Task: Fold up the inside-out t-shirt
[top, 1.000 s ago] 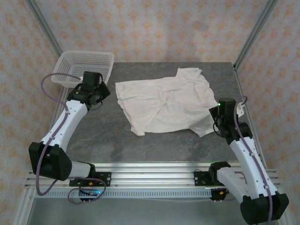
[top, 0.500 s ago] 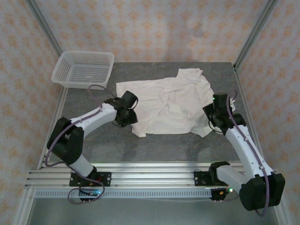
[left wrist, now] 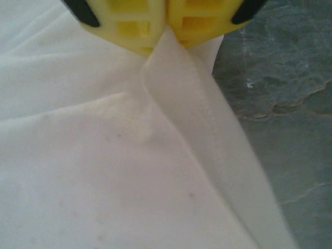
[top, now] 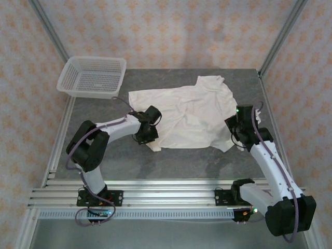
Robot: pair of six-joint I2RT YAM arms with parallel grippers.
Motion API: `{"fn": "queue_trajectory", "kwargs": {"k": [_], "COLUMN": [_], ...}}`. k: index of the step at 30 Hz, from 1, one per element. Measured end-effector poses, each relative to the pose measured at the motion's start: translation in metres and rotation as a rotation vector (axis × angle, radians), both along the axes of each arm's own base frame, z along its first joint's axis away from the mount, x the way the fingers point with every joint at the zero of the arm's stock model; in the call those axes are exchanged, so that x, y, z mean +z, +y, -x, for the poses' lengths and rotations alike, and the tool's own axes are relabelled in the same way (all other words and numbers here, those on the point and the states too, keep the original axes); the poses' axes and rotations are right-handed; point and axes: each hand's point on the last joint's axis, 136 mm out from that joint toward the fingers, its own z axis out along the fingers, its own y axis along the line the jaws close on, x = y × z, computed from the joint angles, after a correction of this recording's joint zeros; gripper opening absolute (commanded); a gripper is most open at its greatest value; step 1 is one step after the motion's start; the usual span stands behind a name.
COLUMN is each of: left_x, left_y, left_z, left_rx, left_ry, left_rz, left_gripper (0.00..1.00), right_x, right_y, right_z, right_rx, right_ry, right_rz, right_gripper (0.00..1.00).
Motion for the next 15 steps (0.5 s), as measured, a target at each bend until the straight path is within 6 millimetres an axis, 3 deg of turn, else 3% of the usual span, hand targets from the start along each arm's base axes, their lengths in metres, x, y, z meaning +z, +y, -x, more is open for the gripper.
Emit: {"fn": "queue_trajectory", "kwargs": {"k": [3, 6, 8, 12, 15], "left_x": [0.010, 0.045, 0.082, 0.146, 0.156], "left_y": [0.007, 0.018, 0.030, 0.076, 0.113], "left_z": [-0.002, -0.008, -0.015, -0.029, -0.044], "left_rx": [0.002, 0.018, 0.052, 0.173, 0.256], "left_ry": [-0.030, -0.112, -0.207, -0.377, -0.404], "left_rz": [-0.025, -0.033, -0.011, 0.046, 0.020], "left_gripper": [0.00, 0.00, 0.00, 0.00, 0.00], "right_x": [0.000, 0.007, 0.022, 0.065, 0.082], "right_y": [-0.001, -0.005, -0.009, -0.023, -0.031], "right_z": [0.002, 0.006, 0.007, 0.006, -0.001], "right_rx": [0.001, -0.009, -0.021, -0.063, -0.086], "right_ry": [0.007, 0.011, -0.011, -0.089, -0.119], "right_rz": [0.009, 0.026, 0.044, 0.108, 0.155], "right_gripper": [0.00, 0.00, 0.00, 0.00, 0.00]}}
